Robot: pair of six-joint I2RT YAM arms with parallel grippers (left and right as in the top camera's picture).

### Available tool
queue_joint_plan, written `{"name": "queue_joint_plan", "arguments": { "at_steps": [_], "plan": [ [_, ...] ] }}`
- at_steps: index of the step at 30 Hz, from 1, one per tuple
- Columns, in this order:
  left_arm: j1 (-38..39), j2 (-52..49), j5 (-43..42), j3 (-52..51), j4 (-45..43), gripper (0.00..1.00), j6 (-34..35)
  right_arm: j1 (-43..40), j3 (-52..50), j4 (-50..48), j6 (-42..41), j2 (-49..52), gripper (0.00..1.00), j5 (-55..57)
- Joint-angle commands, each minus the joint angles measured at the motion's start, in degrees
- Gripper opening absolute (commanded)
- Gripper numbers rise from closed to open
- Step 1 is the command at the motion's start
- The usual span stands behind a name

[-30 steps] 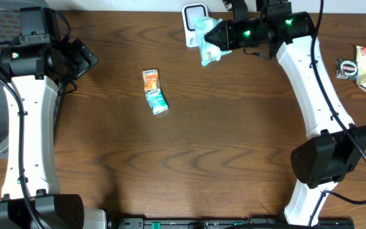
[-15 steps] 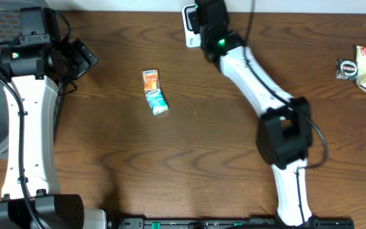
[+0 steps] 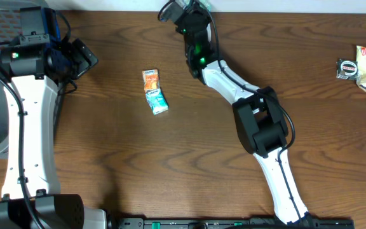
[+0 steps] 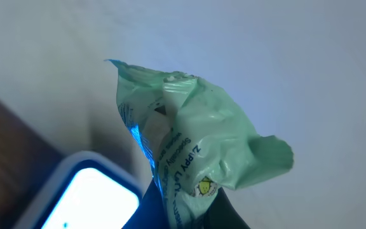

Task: Scan the item barcode
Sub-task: 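Lift the wipes pack with the right gripper to the scanner face, then carry the wipes pack right and drop it on the item pile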

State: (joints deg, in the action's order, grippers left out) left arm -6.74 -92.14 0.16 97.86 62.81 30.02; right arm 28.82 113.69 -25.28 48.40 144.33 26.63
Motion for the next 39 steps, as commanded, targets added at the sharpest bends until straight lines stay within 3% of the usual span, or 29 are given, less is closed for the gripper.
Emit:
{"name": "queue_joint_plan", "arguments": {
  "at_steps": [1,11,15,21,29,34,38,39],
  "plan": [
    [-0.2,0.37,0.35,0.09,0.15,0.98,0.28,1.07,0.57,0.04,-1.7,-0.26,0.01,-0.07],
    [-0.2,0.37,0.35,0.09,0.13,0.98,0.28,0.76,0.57,2.38,-7.37,-1.73,0.01,2.34],
    [-0.2,0.37,0.35,0.09,0.13,0.98,0.28,-1.97,0.57,3.52,-13.7,-6.29,0.01,7.32],
    [-0.22,0.37,0.35,0.09,0.13,0.98,0.28,-10.51,0.57,23.74,-25.51,-15.08,0.01,9.44],
    [-0.2,0.37,0.35,0.09,0.13,0.98,0.28,-27.8,0.55,52.81,-40.61,-17.81,0.02,8.52],
    [-0.2,0.37,0.35,0.09,0.13,0.98,0.28,-37.35,0.55,60.78,-47.36,-17.55,0.01,7.04],
    [-0.2,0.37,0.35,0.09,0.13,0.98,0.28,-45.16,0.55,63.52,-48.22,-17.55,0.04,0.7],
    [-0.2,0.37,0.35,0.09,0.15,0.98,0.28,-46.36,0.55,63.82,-48.72,-17.55,0.1,0.22]
  ]
}}
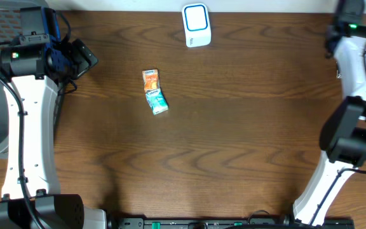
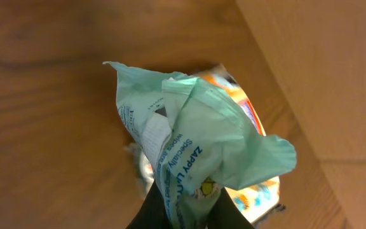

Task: Scan the item barcode
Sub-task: 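Carry the wipes pack right and drop it on the item pile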

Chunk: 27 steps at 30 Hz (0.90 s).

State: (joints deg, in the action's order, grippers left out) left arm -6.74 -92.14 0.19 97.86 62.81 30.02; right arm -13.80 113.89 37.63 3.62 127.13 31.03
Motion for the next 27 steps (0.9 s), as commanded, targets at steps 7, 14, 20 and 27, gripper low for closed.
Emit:
{"name": "queue_joint_plan", "arguments": {
  "at_steps": [7,14,20,27],
  "plan": [
    [-0.2,0.37,0.33,0.09,0.13,0.98,0.28,-8.74,0.31,2.99,-8.98,-0.35,0.8,-9.92],
    [-0.2,0.37,0.33,0.09,0.13,0.98,0.28,-7.65,0.31,3.76,-8.98,-0.35,0.84,-27.74],
    [-0.2,0.37,0.33,0.09,0.13,0.98,0.28,-3.89,0.31,2.86,-9.4,-0.35,0.82,-54.31],
    [-0.2,0.37,0.33,0.09,0.13,0.98,0.28,5.29,0.31,-1.09,-18.38,-0.35,0.75,-76.85]
  ]
}}
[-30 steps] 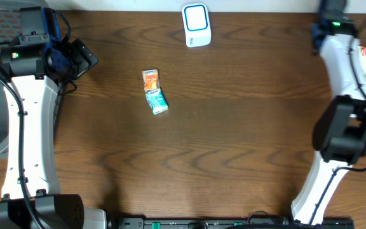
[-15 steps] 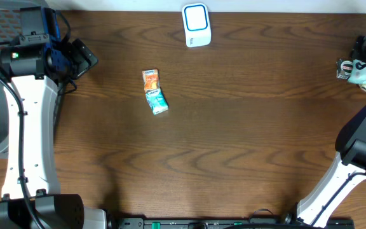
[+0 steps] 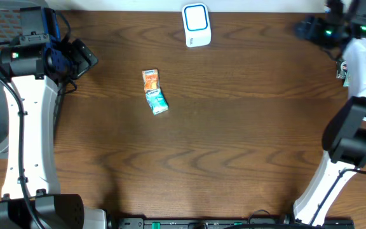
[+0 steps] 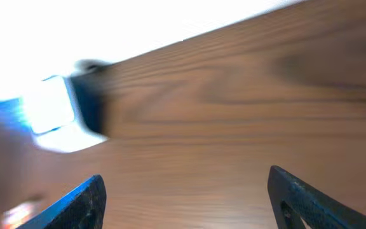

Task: Scan the item barcode
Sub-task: 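Carry the wipes pack right and drop it on the item pile, then reach the right gripper to the teal Kleenex pack and grasp it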

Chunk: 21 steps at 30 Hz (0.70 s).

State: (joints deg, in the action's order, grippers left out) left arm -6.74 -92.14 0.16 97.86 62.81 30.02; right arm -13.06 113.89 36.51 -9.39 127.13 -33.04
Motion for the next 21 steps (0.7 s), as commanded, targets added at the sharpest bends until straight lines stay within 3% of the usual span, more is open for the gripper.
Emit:
{"name": "queue_joint_plan", "arguments": {
  "at_steps": [1,6,9,15,18,21],
  "plan": [
    [-0.2,0.37,0.35,0.09,0.13,0.98,0.28,6.43,0.31,0.52,-5.35,-0.35,0.75,-12.72],
    [-0.2,0.37,0.35,0.09,0.13,0.98,0.28,18.51,0.31,4.5,-0.72,-0.33,0.75,-2.38],
    [-0.2,0.37,0.35,0.09,0.13,0.98,0.28,27.41,0.31,6.14,-0.63,0.5,0.67,12.13],
    [-0.2,0.37,0.35,0.09,0.13,0.98,0.28,37.22,0.31,6.32,-1.27,2.58,0.72,13.03],
    [-0.2,0.37,0.35,0.09,0.13,0.98,0.28,40.09,0.31,6.25,-2.27,4.85,0.51,12.92],
    [-0.2,0.37,0.35,0.09,0.13,0.98,0.28,41.57,0.31,6.38,-3.43,7.3,0.47,10.58]
  ]
}}
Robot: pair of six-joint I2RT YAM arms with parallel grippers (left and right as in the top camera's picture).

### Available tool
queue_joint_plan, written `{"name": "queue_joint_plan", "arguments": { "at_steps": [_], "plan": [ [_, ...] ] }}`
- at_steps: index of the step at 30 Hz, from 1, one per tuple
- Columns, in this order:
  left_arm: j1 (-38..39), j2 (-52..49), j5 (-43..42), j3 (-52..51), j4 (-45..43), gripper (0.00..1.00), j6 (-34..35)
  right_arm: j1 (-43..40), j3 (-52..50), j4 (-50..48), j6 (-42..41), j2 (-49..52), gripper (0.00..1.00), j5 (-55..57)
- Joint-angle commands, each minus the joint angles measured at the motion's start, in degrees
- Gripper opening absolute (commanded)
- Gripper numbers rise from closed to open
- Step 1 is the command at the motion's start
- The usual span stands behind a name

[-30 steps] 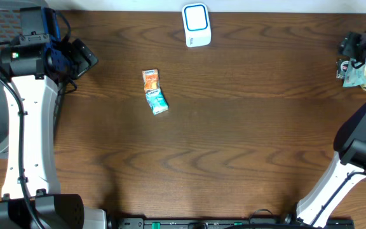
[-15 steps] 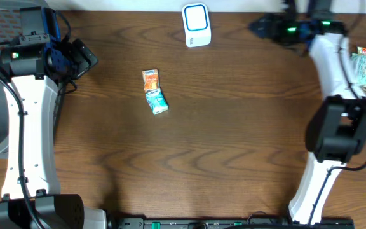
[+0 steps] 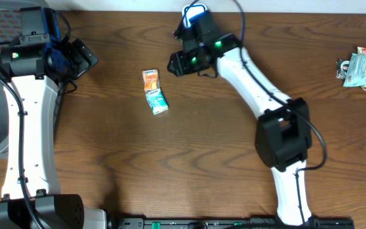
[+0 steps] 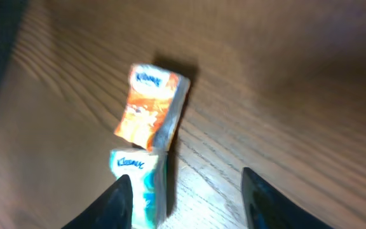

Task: Scan the item barcode
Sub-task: 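Reach the right gripper to the teal Kleenex pack and grasp it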

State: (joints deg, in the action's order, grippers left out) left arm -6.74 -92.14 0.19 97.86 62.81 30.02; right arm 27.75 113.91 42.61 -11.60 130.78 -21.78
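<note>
Two Kleenex tissue packs lie end to end on the wooden table, an orange one point(image 3: 150, 79) point(image 4: 151, 108) and a teal one point(image 3: 158, 100) point(image 4: 138, 184). My right gripper point(image 3: 175, 63) point(image 4: 189, 203) hovers just right of them, open and empty, its left finger point(image 4: 116, 203) next to the teal pack. The white and blue scanner point(image 3: 191, 9) stands at the back edge, partly hidden by the right arm. A green packet point(image 3: 356, 66) lies on the pile at the far right. My left gripper point(image 3: 84, 56) stays at the far left; how its jaws stand does not show.
A snack bag and a small dark item point(image 3: 343, 67) lie with the green packet at the right edge. A grey bin sits off the table's left side behind the left arm.
My right gripper, open at the back right near the pile, now hangs open over the middle beside the two tissue packs. The green packet shows on the right pile. The left arm is unmoved.
My right gripper held the green packet up by the scanner. Then it held the packet over the pile at the far right. Then it was open and empty there, and now it is across the table by the tissue packs.
</note>
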Motion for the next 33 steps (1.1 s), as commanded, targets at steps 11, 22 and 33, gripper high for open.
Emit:
{"name": "queue_joint_plan", "arguments": {
  "at_steps": [11,22,33],
  "plan": [
    [-0.2,0.37,0.33,0.09,0.13,0.98,0.28,2.95,0.28,-0.87,-1.01,9.42,0.49,-11.93],
    [-0.2,0.37,0.33,0.09,0.13,0.98,0.28,0.79,0.28,-1.46,-0.98,9.42,0.54,-26.84],
    [-0.2,0.37,0.33,0.09,0.13,0.98,0.28,4.13,0.26,3.52,2.47,10.23,0.51,-12.83]
  ]
}}
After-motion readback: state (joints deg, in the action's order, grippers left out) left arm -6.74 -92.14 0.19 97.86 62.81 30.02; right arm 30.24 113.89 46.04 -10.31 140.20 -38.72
